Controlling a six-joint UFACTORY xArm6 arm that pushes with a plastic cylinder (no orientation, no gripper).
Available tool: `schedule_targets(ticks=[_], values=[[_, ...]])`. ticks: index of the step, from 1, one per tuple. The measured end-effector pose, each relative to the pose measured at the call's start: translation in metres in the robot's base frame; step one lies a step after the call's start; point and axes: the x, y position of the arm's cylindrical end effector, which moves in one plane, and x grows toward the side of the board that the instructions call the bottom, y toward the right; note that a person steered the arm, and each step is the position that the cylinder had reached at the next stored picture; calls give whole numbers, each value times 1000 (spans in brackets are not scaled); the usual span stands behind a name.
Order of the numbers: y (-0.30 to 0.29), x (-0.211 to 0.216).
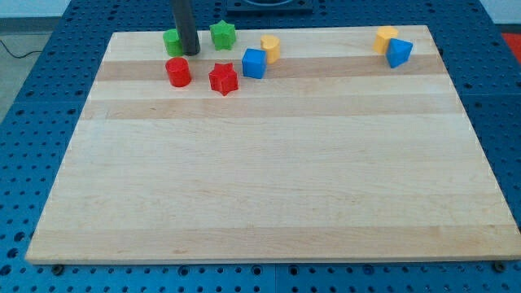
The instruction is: Move the green circle to the top left of the board
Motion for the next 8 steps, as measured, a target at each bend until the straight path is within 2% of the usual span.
schedule_targets(ticks=[2, 3, 4, 5, 6, 8], values=[[-67, -2], [-62, 0], [-32, 0], [-23, -18], [-31, -36], [-71, -43]])
